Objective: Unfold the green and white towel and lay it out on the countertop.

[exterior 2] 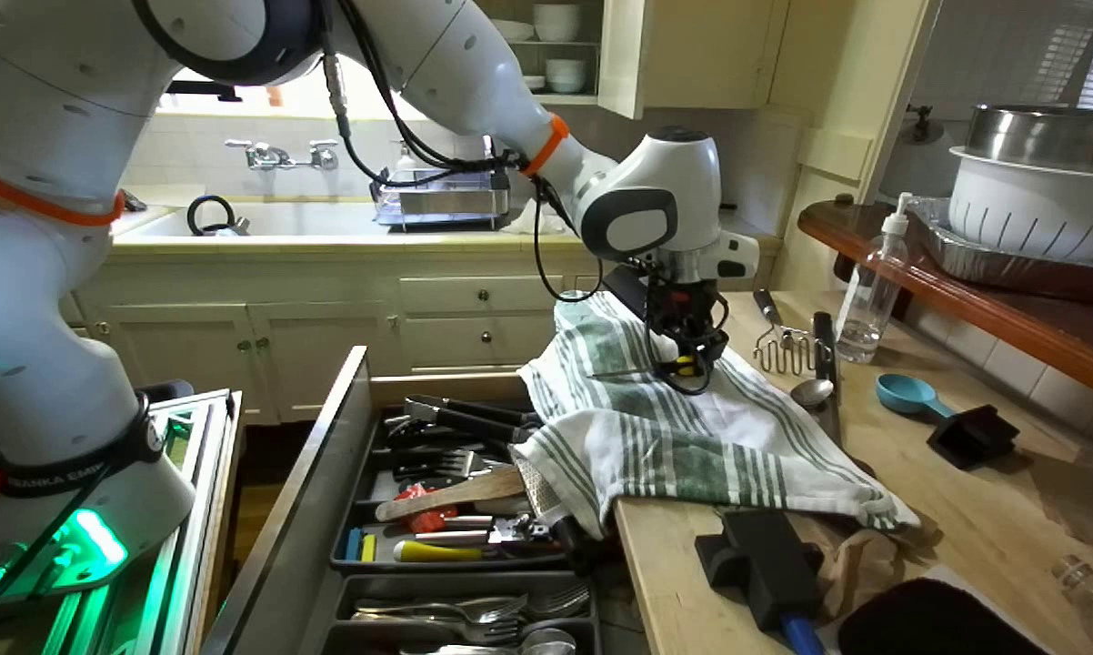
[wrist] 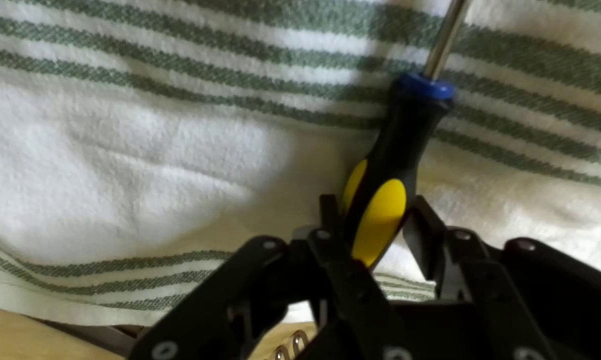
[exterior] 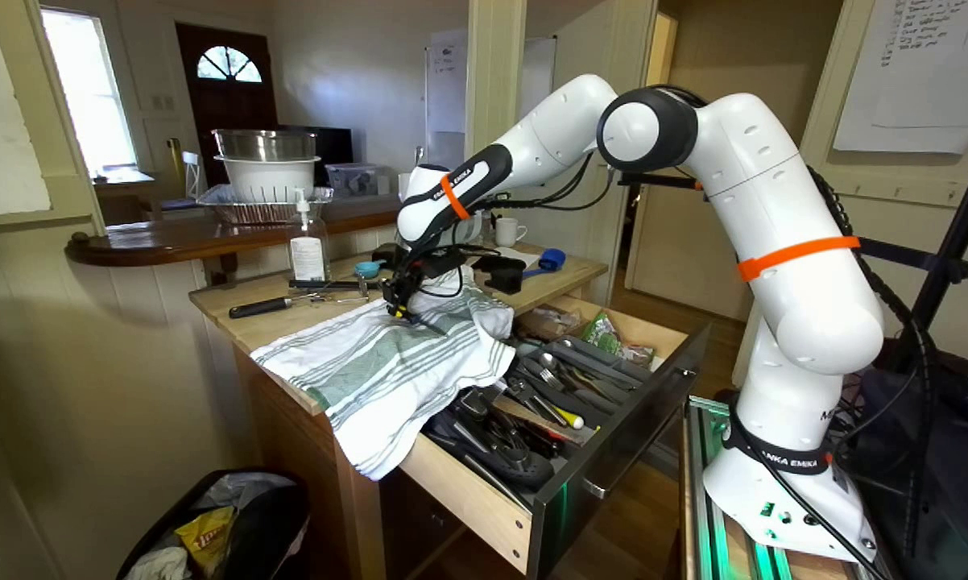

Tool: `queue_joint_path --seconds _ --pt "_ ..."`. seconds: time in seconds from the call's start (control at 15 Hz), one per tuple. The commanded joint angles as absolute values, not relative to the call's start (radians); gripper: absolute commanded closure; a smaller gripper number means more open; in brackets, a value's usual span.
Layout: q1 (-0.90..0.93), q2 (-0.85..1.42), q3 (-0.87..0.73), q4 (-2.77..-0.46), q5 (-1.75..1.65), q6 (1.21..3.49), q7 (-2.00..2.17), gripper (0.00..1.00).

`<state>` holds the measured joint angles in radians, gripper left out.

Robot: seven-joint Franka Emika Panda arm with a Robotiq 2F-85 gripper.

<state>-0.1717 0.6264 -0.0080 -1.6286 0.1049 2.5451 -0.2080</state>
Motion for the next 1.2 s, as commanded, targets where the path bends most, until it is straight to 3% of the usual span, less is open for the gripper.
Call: queue_joint_path --seconds 0.0,0.47,0.93,1.0,1.13 --pt "-0.163 0.631 -0.013 -1.610 0.091 2.509 -0.170 0.93" --pt "-0.163 0.671 -0.024 -1.384 0.017 2.498 -0.227 0.92" --pt "-0.192 0.862 -0.035 -1.064 -0.144 2.462 -0.495 0.92" --pt "-0.186 0.767 -0.025 -1.193 -0.110 2.469 -0.428 0.68" --pt "-0.196 0.818 -0.027 -1.132 -0.126 2.470 -0.471 0.68"
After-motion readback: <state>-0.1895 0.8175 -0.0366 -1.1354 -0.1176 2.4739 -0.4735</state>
